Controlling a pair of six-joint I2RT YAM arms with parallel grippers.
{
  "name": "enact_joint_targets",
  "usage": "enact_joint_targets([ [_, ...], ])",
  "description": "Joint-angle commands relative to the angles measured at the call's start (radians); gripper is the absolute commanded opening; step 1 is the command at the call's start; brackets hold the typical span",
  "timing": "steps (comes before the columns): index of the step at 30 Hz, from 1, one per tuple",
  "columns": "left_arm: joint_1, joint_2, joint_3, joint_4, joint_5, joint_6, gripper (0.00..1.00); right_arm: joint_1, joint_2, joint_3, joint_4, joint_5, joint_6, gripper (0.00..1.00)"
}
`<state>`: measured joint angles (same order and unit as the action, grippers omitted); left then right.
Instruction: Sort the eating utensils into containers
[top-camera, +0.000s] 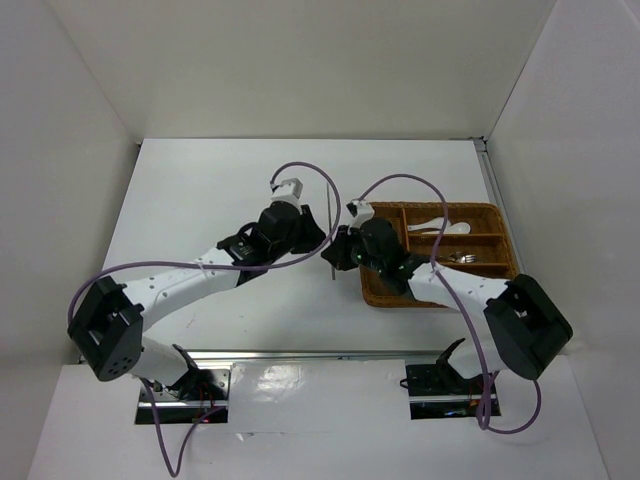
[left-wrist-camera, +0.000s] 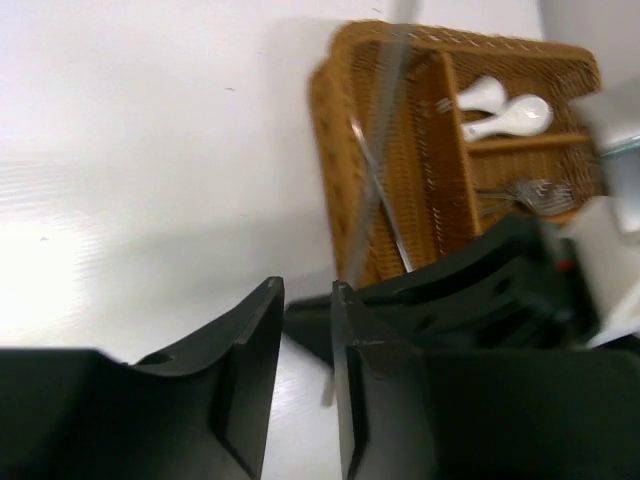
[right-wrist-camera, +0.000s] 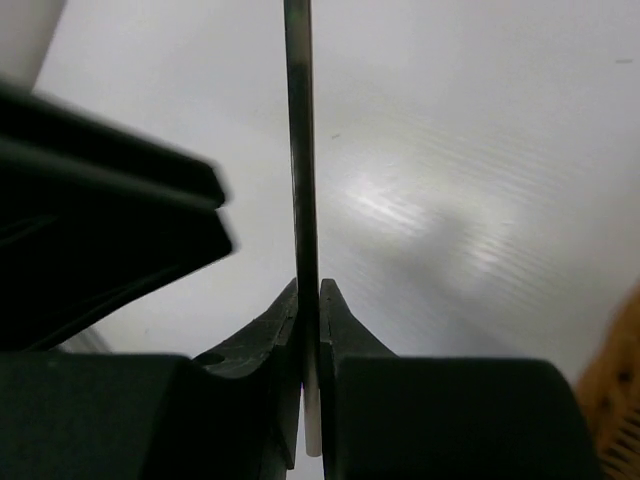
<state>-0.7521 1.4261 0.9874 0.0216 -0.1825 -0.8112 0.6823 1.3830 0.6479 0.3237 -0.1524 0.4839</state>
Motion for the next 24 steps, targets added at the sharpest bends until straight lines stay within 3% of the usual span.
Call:
enact_joint_targets([
  [1, -0.001, -0.052, 0.002, -0.063, -0.173, 0.044, 0.41, -0.009, -0.050, 0.099, -0.188, 0.279, 0.045, 0.01],
  [4, -0.001, -0.107, 0.002, -0.118, -0.297, 0.092, 0.61, -0.009, -0.097, 0.139, -0.329, 0.391, 0.029, 0.00],
  [11, 0.010, -0.217, -0.107, -0.095, -0.466, 0.161, 0.75, -0.219, -0.136, 0.303, -0.650, 0.478, -0.106, 0.02],
  [16, 0.028, -0.237, -0.162, -0.086, -0.477, 0.142, 0.75, -0.267, -0.124, 0.334, -0.733, 0.448, -0.114, 0.06],
  [24, 0.028, -0.237, -0.216, -0.075, -0.477, 0.110, 0.76, -0.267, -0.046, 0.277, -0.703, 0.346, -0.061, 0.06],
])
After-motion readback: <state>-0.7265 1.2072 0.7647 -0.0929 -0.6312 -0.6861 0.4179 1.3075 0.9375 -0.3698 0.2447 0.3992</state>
